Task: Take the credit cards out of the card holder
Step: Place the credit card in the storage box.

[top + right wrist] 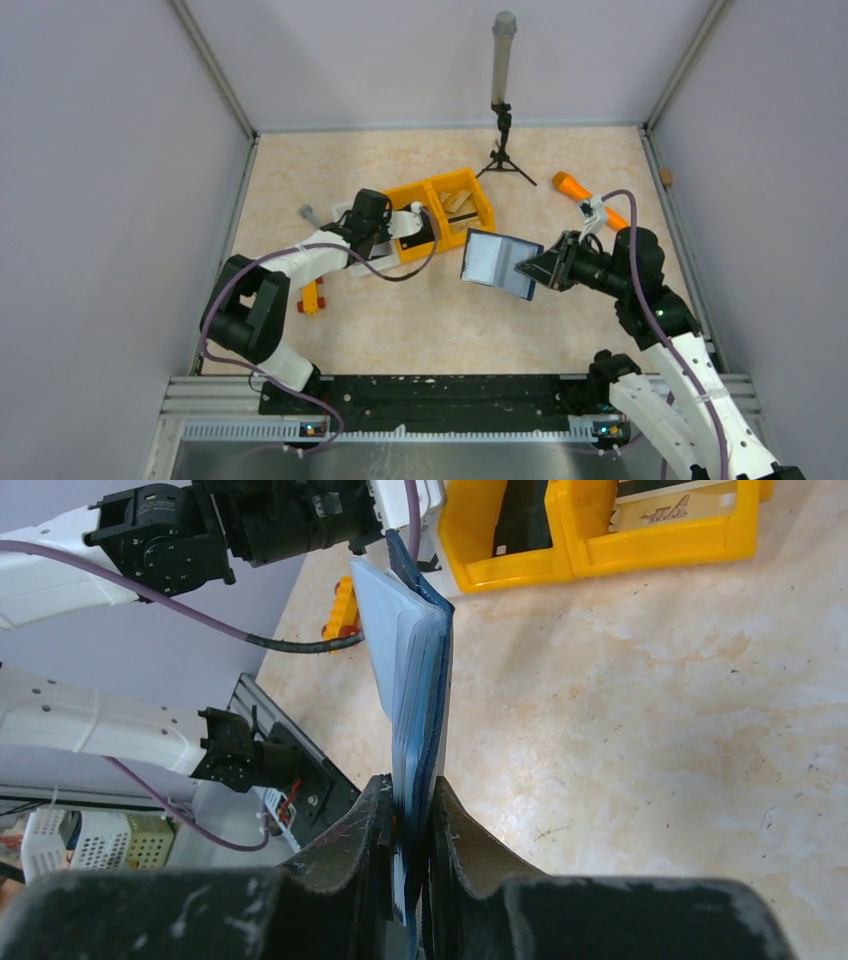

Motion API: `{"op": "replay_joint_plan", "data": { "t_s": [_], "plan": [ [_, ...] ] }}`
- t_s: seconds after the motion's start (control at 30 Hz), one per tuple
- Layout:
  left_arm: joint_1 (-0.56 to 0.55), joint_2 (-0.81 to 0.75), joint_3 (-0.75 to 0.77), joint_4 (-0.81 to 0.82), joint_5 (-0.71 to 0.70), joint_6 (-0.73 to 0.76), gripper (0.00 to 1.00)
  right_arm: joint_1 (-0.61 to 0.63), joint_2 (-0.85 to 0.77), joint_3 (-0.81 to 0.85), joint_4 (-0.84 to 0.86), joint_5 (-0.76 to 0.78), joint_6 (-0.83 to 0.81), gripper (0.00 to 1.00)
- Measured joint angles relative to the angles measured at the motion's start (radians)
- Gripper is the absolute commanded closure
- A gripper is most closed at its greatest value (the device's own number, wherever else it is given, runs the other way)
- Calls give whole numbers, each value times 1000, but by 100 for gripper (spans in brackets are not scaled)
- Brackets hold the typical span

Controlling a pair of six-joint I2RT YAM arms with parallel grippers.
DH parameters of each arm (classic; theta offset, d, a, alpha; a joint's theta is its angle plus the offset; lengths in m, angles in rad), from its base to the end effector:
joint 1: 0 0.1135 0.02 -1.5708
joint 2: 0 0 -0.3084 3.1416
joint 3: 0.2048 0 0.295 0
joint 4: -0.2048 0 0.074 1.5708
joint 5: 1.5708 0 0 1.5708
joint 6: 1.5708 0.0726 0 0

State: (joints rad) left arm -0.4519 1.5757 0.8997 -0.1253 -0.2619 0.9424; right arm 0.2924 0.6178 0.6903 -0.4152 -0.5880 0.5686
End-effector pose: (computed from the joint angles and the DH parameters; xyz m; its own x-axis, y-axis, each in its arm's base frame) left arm 0.3542 -0.1511 0.1845 -0.1697 0.9510 -0.2586 0.6754 0.3033 0.6722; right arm 0.1597 0.0901 0.3277 -0.6697 0.2663 -0.6933 -0.4504 0.5966 0.6642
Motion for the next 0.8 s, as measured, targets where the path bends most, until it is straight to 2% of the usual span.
{"op": "replay_joint_plan", "data": {
  "t_s": [0.17,0.4,0.5,0.67,0.8],
  "plan": [
    [0,0,0,-42,43,-3,69,0,-1,-2,3,0,3,100],
    [0,-4,4,-104,69,-26,64,0,10,-2,10,-8,12,100],
    [0,-39,21,-179,102,-53,61,0,10,-2,10,-7,11,100],
    [-8,-236,37,-268,167,-189,45,0,14,-2,10,-6,10,100],
    [-10,-480,26,-212,259,-414,20,0,29,-3,14,-5,10,100]
  ]
}}
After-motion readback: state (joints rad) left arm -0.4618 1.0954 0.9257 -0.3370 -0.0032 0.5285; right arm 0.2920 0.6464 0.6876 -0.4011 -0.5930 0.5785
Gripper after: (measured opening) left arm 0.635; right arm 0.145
